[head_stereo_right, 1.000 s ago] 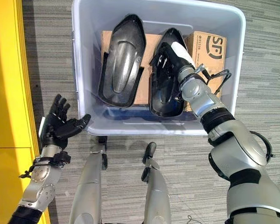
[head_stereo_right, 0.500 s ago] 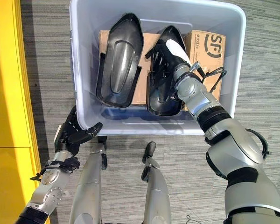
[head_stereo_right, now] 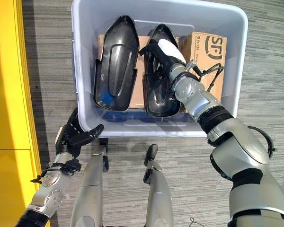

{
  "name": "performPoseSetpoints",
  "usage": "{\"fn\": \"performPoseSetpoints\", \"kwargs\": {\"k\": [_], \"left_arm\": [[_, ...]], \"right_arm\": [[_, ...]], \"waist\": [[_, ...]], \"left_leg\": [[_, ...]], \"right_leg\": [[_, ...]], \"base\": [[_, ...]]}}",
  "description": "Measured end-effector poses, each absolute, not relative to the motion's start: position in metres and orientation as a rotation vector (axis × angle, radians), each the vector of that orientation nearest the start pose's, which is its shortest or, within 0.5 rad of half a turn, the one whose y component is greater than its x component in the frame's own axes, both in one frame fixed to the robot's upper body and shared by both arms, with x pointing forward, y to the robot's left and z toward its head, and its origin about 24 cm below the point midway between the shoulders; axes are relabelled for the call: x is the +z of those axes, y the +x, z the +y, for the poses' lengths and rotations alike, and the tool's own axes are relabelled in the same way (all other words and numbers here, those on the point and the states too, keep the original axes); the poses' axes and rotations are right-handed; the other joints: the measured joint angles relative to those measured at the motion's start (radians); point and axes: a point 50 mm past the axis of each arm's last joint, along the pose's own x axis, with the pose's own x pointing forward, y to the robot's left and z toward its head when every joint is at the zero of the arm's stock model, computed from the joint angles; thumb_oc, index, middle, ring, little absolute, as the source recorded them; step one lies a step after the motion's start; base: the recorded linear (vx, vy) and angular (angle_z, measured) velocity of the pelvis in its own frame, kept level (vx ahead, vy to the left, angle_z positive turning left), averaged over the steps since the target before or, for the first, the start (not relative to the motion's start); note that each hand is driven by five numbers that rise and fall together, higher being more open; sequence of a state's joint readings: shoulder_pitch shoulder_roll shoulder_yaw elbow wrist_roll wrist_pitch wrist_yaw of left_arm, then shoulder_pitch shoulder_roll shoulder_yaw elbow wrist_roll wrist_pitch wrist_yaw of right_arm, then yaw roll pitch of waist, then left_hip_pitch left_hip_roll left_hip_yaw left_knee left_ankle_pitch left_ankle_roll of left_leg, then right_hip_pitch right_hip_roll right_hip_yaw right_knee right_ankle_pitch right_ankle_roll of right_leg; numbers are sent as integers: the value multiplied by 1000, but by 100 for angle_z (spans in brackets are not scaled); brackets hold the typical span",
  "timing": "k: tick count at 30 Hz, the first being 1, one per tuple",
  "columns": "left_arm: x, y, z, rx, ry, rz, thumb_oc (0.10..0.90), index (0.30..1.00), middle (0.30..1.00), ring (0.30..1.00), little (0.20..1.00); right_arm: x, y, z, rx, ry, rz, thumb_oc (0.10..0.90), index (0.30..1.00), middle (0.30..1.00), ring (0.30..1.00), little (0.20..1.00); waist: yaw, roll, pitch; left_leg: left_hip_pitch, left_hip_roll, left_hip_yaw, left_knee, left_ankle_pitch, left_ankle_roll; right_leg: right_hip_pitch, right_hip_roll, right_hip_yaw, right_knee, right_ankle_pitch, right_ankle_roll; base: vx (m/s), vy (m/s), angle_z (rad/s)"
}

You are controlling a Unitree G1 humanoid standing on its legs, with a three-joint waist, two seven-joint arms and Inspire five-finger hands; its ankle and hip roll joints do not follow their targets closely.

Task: Move parts from the plastic box to the shelf.

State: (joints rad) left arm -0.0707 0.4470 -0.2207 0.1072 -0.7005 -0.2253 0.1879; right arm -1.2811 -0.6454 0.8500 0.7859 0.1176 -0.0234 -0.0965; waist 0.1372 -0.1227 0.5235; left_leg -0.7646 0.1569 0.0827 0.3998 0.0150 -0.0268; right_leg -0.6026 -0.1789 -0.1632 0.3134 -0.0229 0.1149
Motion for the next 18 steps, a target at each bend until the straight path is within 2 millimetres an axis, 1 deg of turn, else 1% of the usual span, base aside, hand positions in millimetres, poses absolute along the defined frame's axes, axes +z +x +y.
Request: {"fn": "performPoseSetpoints", "kwargs": {"k": [5,9,12,14,18], "left_arm": [[54,264,203,60,-256,-58,900,1000,1000,1000,1000],[53,264,204,64,-254,-52,900,1000,1000,1000,1000],[51,264,205,67,-251,-40,900,1000,1000,1000,1000],[51,263,204,66,-251,-40,900,1000,1000,1000,1000],[50,263,204,65,-250,-38,900,1000,1000,1000,1000]], "right_arm": [[258,410,-148,124,-1044,-354,900,1000,1000,1000,1000],[263,407,-144,141,-1049,-384,900,1000,1000,1000,1000],[271,404,-141,149,-1054,-416,900,1000,1000,1000,1000],[276,404,-141,145,-1091,-429,900,1000,1000,1000,1000],[275,403,-142,148,-1112,-426,900,1000,1000,1000,1000]], "waist": [[-1,0,0],[-1,0,0],[-1,0,0],[-2,0,0],[0,0,0]], "left_leg": [[3,0,-6,0,8,-2],[21,0,-6,-3,11,-3],[35,0,-5,-6,13,-4],[36,1,-6,-6,15,-4],[36,0,-6,-5,15,-3]], "right_leg": [[0,0,-4,13,-2,-1],[15,0,-3,18,-2,-1],[25,0,-1,19,-3,-1],[27,0,-2,19,-2,-1],[28,0,-2,19,-2,-2]], "base": [[-3,3,2],[0,0,0],[0,0,0],[0,0,0],[-41,11,0]]}}
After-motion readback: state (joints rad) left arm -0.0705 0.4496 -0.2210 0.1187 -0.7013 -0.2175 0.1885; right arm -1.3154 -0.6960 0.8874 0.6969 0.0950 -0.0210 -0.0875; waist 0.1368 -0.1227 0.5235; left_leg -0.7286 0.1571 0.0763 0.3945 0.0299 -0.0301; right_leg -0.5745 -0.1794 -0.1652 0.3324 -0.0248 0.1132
